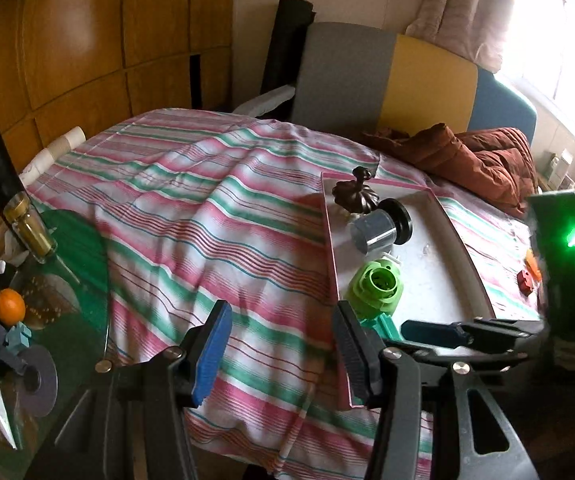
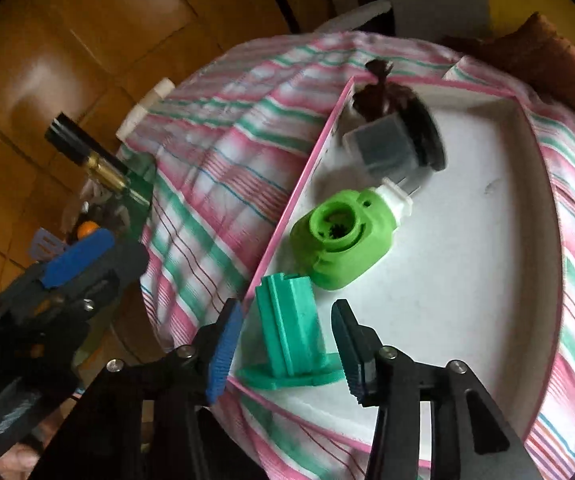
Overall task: Organize rigid objects
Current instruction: 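Carry the teal stamp into the white tray and open the right gripper, then move the right gripper back to the pile while the left gripper reaches the red puzzle piece, then grasp the red K puzzle piece with the left gripper while the right gripper grasps the orange piece, then carry the red puzzle piece into the tray and open the left gripper, then carry the orange piece into the tray and open the right gripper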
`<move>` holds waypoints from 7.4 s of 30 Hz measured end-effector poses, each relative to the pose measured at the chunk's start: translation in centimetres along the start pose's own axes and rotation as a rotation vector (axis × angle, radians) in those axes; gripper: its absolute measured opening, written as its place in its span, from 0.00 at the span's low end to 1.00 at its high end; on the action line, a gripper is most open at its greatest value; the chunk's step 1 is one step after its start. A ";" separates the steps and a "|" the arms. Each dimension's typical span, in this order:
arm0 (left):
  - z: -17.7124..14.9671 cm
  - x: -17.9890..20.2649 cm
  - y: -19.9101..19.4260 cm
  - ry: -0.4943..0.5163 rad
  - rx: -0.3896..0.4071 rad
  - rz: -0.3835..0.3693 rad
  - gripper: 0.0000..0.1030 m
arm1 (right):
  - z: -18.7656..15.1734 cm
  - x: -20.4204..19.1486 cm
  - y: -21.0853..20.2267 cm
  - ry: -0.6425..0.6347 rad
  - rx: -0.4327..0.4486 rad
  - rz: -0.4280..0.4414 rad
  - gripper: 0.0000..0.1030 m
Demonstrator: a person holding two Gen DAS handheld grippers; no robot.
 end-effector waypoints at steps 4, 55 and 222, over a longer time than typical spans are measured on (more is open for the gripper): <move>0.1 0.3 -0.4 0.012 0.006 -0.001 0.52 | 0.5 1.0 -1.7 0.018 0.052 -0.022 0.53; 0.1 26.0 1.4 0.414 -0.086 -0.322 0.52 | -11.0 39.8 -33.1 0.821 0.603 -0.729 0.70; 7.6 19.1 18.1 0.163 -0.240 -0.237 0.32 | -7.6 27.2 -13.1 0.005 0.068 -0.575 0.25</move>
Point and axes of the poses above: each gripper's, at about its wrist camera, not at the fingertips, and y roughly the way its jaws point, x to its right, z to its top, the point moved 9 cm from there along y, roughly the way its jaws point, and after that the axes turned 3 degrees about x, right-handed, at the moved point
